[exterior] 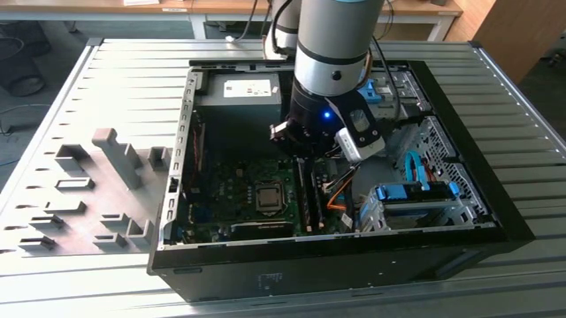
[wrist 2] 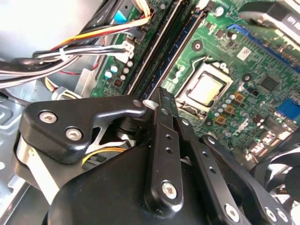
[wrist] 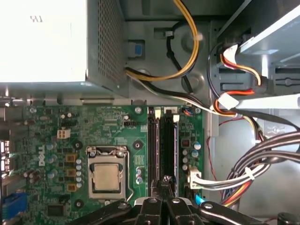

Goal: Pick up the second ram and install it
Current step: 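Press down the second ram until it locks into place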

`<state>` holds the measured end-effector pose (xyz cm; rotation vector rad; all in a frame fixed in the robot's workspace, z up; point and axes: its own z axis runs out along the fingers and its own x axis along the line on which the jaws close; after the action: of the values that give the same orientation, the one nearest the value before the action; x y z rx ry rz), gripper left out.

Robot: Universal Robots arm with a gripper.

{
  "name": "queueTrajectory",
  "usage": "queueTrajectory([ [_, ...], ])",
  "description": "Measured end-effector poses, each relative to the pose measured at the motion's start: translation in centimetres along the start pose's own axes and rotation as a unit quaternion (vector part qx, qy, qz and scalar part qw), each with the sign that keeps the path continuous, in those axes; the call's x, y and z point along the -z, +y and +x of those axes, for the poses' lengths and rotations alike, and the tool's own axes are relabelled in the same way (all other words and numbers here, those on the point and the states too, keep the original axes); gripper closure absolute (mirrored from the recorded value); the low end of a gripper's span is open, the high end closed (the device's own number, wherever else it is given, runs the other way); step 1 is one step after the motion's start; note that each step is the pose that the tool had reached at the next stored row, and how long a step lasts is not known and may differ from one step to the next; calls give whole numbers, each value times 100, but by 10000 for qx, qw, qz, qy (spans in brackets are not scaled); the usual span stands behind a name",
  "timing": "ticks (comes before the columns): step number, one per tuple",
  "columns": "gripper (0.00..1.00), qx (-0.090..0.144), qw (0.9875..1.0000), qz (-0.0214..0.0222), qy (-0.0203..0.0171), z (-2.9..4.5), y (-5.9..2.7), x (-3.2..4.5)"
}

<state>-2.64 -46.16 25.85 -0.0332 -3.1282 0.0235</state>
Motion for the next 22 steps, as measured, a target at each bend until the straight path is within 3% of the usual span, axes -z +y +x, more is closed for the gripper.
queueTrajectory([
  [12, 89, 0, 10000, 0, 0, 0, 24, -68],
  [22, 89, 0, 10000, 1, 0, -1, 61, -175],
])
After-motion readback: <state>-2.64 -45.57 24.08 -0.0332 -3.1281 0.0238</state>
